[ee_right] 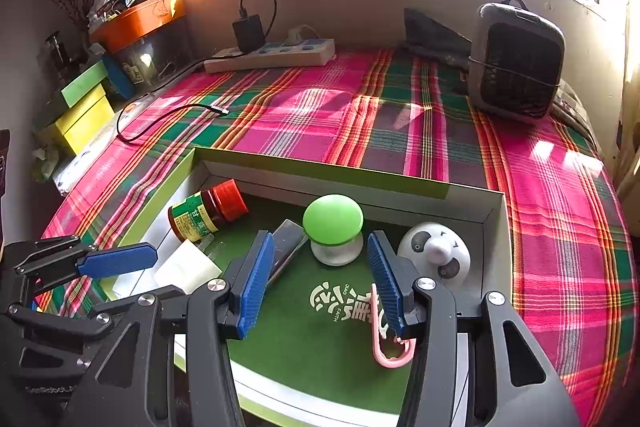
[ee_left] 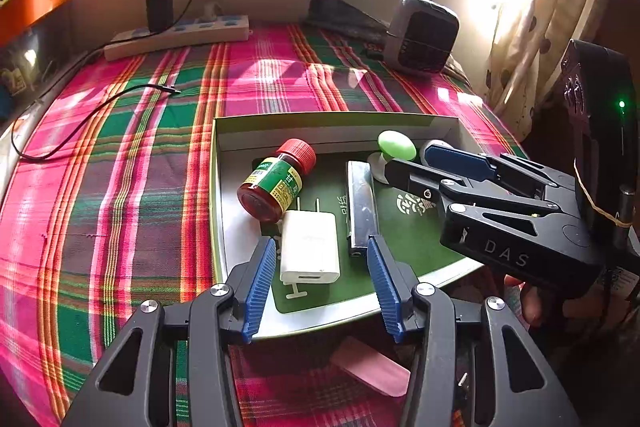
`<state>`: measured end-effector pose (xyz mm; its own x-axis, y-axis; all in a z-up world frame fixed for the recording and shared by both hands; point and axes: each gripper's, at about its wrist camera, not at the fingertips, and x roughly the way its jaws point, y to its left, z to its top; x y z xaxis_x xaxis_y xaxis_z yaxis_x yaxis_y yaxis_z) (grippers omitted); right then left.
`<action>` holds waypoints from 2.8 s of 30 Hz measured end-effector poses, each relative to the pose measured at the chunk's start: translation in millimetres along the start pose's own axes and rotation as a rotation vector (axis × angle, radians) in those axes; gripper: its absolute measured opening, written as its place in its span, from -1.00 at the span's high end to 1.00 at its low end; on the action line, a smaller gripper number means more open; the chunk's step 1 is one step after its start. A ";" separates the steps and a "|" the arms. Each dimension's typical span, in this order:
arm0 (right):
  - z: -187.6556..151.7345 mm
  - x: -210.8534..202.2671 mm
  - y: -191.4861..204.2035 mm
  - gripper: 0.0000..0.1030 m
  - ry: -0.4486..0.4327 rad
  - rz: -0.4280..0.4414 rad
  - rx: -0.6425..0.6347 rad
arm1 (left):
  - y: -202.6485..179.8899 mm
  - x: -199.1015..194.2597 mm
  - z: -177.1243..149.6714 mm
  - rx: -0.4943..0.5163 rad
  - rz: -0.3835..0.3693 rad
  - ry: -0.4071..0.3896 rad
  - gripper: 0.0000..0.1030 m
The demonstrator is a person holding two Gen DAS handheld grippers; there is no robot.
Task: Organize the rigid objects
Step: 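Open both grippers to release the charger and green toy in the box, then move both grippers back toward the blue digital display module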
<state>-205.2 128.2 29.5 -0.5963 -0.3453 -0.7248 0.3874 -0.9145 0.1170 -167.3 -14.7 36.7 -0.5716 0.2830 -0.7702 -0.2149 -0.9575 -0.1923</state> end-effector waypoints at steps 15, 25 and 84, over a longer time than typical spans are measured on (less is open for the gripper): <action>-21.0 -45.6 8.9 0.03 -0.048 -0.015 0.012 | -5.5 -43.8 -23.0 -0.008 0.026 -0.052 0.08; -46.3 -76.3 13.9 0.03 -0.072 -0.025 0.029 | -4.3 -61.6 -46.7 -0.028 0.021 -0.064 0.08; -126.9 -86.0 16.6 -0.18 0.037 -0.203 0.239 | 6.5 -61.3 -105.9 -0.075 0.063 -0.032 0.08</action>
<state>-58.3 169.4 7.5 -0.6167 -0.1469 -0.7733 0.0840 -0.9891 0.1209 -49.8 -44.2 18.2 -0.6075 0.2223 -0.7626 -0.1182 -0.9747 -0.1899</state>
